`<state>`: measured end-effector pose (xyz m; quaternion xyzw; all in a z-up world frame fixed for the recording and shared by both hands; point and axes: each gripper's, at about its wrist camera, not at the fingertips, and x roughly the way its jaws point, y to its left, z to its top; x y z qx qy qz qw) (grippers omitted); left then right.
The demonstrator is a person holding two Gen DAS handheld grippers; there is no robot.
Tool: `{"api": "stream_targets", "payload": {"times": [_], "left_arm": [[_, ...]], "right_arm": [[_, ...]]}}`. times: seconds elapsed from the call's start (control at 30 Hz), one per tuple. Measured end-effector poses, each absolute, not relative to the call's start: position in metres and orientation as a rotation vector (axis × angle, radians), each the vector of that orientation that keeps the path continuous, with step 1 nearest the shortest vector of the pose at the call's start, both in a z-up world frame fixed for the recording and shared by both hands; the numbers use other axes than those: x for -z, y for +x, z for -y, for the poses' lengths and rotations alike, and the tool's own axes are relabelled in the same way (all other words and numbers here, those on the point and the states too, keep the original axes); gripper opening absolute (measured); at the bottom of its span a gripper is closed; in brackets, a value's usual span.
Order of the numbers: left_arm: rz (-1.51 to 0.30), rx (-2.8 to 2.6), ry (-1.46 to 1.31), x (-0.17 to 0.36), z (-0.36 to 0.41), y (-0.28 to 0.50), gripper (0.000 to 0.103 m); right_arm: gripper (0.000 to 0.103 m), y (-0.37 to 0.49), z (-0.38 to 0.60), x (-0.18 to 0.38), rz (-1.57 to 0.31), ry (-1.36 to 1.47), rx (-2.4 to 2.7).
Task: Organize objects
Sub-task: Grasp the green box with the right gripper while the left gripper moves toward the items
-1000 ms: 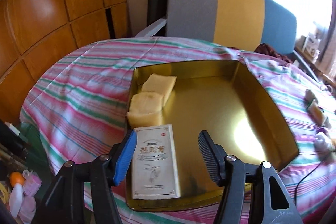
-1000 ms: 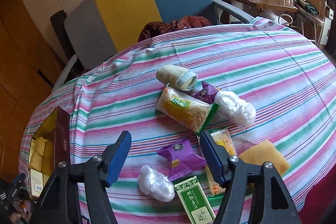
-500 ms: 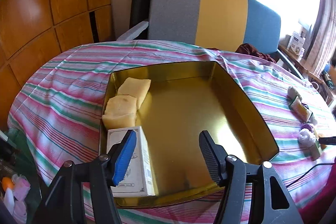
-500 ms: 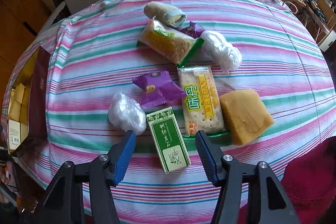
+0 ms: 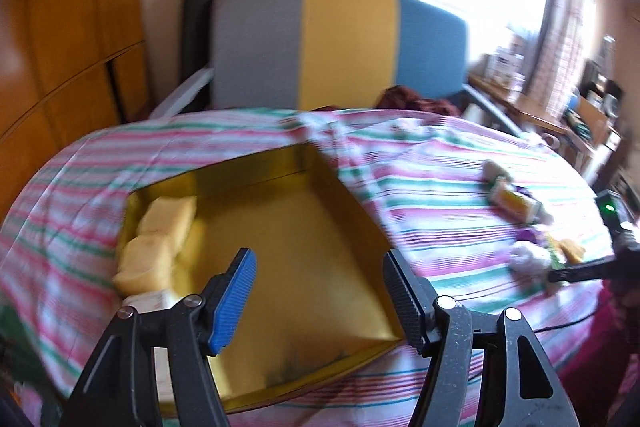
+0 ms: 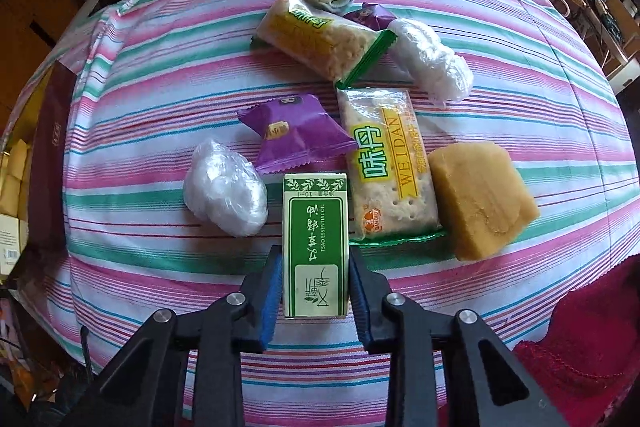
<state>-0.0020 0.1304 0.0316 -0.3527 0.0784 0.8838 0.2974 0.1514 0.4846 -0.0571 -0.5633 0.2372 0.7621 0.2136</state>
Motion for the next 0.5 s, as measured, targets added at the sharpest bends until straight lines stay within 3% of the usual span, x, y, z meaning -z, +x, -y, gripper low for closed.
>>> {"api": "stream_targets", "payload": {"times": [0.27, 0.5], "left_arm": [[-0.3, -2.091, -0.906, -0.028, -0.219, 0.022, 0.067], [-0.371, -1.942, -0.982, -0.002, -0.282, 0.035, 0.066]], "right_arm": [[0.03, 0.177, -0.499, 0.034, -0.833, -1.314, -2.232], [0.03, 0.17, -0.501, 0.033, -0.879, -1.257, -2.201]]}}
